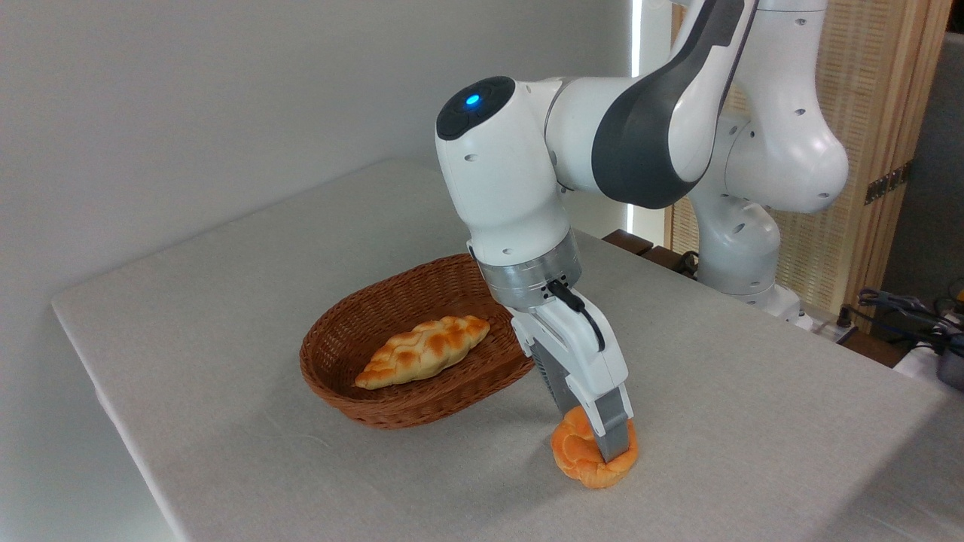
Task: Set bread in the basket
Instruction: 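Lower the gripper onto the round orange bun and close on it, then lift the bun and carry it over the wicker basket, then release the bun into the basket and raise the gripper away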
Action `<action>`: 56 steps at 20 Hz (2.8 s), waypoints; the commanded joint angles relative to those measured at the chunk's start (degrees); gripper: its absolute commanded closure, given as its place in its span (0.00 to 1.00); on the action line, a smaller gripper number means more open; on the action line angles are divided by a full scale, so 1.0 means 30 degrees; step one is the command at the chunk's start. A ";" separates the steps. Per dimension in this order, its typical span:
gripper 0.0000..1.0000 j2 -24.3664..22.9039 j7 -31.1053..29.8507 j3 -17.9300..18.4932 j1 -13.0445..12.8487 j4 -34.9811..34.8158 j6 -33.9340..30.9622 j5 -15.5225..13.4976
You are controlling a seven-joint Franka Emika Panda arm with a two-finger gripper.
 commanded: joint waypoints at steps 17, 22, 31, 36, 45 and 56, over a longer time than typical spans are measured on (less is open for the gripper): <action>0.82 0.0323 0.0608 -0.1054 -0.0419 0.4825 -0.4922 0.0841; 0.72 0.0206 0.0026 -0.2603 -0.0419 0.7645 -0.8354 -0.1647; 0.36 0.0118 -0.6592 -0.7144 -0.1151 0.5105 -0.8191 -0.3907; 0.00 0.0235 -0.9118 -0.8233 -0.1181 0.4221 -0.6516 -0.4402; 0.00 0.0089 -0.8884 -0.8175 -0.1152 0.4774 -0.6516 -0.4727; 0.00 0.0381 -0.5517 -0.4284 -0.0625 1.0867 -0.6748 -0.5606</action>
